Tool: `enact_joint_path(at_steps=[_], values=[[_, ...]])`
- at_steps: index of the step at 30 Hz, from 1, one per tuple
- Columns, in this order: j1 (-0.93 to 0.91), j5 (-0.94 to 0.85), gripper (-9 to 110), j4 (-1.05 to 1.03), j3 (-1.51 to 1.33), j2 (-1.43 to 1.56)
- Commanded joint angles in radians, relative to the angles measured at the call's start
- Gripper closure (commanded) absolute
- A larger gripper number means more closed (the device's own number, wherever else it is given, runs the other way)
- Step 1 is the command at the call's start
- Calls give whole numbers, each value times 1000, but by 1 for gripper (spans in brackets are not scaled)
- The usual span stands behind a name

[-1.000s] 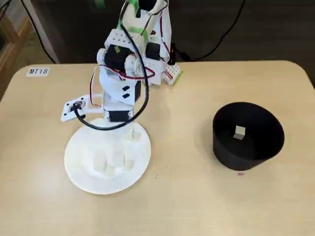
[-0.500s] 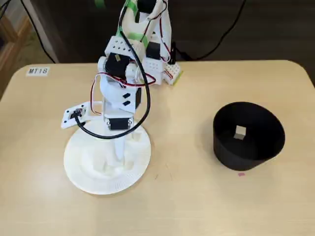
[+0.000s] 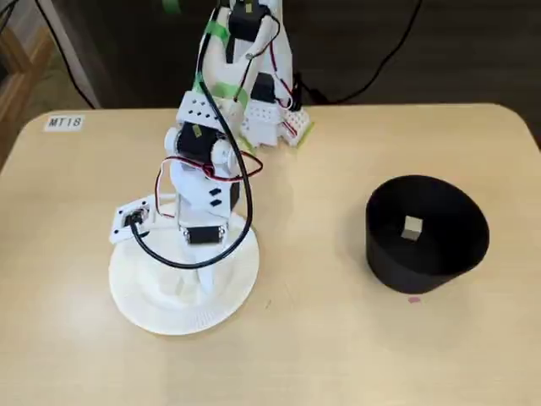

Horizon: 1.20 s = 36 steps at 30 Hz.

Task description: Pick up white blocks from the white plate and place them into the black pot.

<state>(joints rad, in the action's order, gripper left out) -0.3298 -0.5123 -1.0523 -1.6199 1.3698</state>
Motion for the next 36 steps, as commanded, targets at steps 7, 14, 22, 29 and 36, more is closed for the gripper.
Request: enact_joint_path(at_steps=[7,14,22,29,36], values=[[-5,-11,100,-3,133,-92],[-14,-8,104,-5,158,-94],[172,-9,104,123,141,275],[512,-6,104,193,140,531],[822,35,104,31,95,558]])
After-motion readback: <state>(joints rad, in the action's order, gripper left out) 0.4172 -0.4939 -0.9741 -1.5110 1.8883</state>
